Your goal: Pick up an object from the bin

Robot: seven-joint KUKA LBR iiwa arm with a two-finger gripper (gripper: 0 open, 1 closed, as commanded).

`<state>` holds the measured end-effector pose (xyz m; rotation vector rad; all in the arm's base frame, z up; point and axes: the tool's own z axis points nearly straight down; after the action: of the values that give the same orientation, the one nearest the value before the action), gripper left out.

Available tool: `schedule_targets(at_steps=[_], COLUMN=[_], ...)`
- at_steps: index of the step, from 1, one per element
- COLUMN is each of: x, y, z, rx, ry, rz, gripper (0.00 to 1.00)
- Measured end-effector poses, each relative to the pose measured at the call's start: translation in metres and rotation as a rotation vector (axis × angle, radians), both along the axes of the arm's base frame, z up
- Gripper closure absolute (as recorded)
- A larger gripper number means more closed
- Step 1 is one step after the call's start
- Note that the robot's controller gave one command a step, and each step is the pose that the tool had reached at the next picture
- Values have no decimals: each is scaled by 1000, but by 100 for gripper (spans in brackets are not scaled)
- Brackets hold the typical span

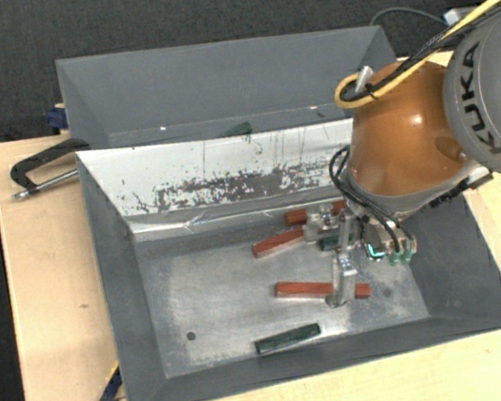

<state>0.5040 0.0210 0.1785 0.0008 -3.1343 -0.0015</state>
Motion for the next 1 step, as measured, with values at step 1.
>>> schedule_targets(at_steps=[1], x=[1], y=[0], z=[4], rx=[0], ry=[-7], rz=[-1], gripper=[0])
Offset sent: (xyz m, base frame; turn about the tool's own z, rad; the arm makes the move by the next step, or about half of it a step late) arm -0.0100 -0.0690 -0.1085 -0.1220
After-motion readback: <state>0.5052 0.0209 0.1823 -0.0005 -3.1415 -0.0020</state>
